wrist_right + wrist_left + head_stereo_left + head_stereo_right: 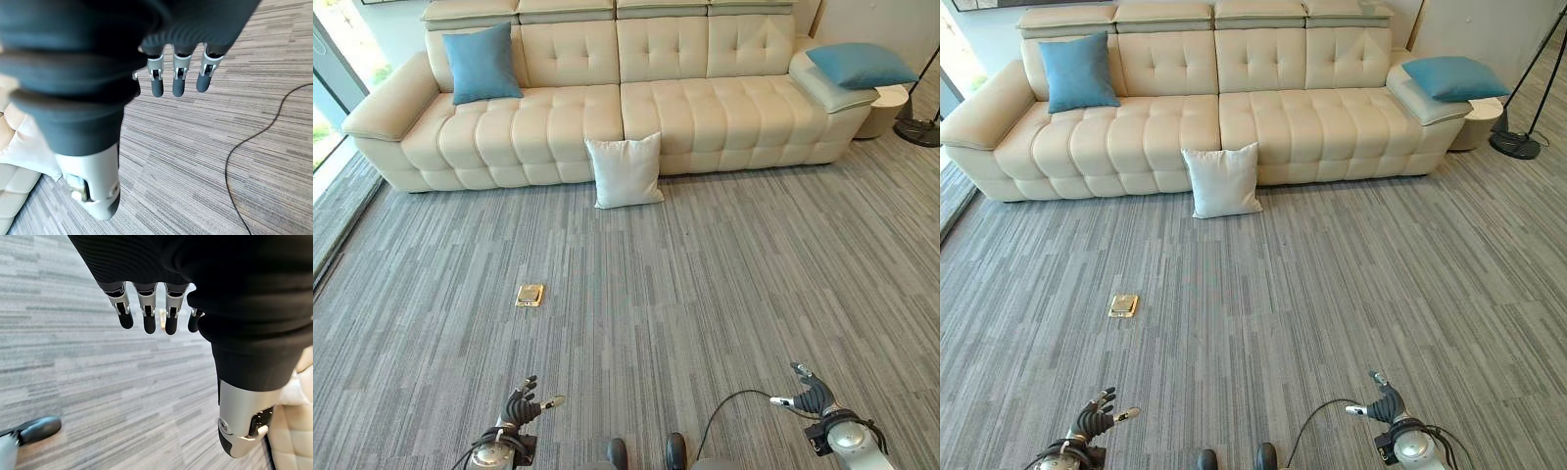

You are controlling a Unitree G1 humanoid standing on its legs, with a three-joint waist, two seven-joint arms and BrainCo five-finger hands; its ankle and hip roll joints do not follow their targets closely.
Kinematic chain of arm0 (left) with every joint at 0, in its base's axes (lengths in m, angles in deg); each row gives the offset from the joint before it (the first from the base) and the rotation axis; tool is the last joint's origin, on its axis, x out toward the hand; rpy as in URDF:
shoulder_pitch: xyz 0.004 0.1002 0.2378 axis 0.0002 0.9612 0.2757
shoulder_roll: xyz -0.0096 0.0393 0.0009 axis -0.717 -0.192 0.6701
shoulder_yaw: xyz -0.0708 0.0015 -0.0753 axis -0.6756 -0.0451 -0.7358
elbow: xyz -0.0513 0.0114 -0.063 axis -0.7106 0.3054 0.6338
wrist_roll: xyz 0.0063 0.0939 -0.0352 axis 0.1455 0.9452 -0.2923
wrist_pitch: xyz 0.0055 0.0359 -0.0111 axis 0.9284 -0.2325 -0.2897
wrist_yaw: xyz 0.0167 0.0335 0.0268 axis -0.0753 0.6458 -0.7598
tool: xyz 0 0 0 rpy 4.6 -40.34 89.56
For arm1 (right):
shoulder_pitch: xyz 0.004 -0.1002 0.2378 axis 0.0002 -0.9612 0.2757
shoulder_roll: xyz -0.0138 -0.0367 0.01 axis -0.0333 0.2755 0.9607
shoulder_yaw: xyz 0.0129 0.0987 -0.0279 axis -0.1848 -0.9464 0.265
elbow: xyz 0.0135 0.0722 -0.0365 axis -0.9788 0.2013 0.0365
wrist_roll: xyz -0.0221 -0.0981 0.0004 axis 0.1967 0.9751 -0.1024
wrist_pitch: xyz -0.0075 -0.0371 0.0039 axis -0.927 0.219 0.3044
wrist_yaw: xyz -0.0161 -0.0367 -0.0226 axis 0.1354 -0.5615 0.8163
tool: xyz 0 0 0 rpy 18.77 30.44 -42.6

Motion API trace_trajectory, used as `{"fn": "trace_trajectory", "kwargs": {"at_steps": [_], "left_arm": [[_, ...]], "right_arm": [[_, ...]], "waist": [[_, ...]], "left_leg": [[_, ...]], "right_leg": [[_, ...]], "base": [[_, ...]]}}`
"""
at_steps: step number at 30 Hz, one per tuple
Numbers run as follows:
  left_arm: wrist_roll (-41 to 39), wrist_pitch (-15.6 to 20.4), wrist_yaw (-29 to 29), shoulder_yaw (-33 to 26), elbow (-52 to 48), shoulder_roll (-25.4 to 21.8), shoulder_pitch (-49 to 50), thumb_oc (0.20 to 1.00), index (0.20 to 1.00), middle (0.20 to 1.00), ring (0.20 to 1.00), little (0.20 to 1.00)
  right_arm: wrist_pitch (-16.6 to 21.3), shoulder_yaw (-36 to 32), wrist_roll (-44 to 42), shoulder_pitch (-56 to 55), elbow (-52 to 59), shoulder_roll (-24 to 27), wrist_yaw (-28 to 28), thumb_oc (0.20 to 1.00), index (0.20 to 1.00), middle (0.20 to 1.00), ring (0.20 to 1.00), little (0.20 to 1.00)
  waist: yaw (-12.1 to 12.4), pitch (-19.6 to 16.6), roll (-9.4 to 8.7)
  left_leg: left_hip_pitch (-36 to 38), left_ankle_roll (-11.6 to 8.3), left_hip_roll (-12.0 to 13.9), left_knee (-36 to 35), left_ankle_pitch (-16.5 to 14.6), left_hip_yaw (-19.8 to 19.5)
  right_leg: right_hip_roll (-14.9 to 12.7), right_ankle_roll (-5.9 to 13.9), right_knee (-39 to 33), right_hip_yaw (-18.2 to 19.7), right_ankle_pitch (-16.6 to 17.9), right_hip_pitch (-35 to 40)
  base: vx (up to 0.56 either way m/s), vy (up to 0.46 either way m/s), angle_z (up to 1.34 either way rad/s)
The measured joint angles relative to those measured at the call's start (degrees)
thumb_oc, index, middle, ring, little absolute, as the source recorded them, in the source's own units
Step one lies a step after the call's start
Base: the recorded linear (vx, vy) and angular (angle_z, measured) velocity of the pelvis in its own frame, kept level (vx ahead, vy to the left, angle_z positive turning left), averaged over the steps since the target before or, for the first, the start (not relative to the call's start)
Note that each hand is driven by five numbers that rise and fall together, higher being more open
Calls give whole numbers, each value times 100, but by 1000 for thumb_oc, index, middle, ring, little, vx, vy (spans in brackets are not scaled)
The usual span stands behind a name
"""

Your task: Pick up all the scattered cushions and arrange them neatly on the sofa.

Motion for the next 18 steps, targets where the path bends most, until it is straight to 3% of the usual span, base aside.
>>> {"fn": "trace_trajectory", "kwargs": {"at_steps": [18], "left_arm": [[-11,-22,-159,-25,-17,1,204,1000,1000,1000,1000,1000]], "right_arm": [[-24,-15,-150,-18,77,-19,-52,1000,1000,1000,1000,1000]], "waist": [[45,-3,-29]], "left_leg": [[-255,-37,-49,9,-10,-109]], "right_leg": [[-49,51,1,-119,-40,-221]], "base": [[31,22,3]]}}
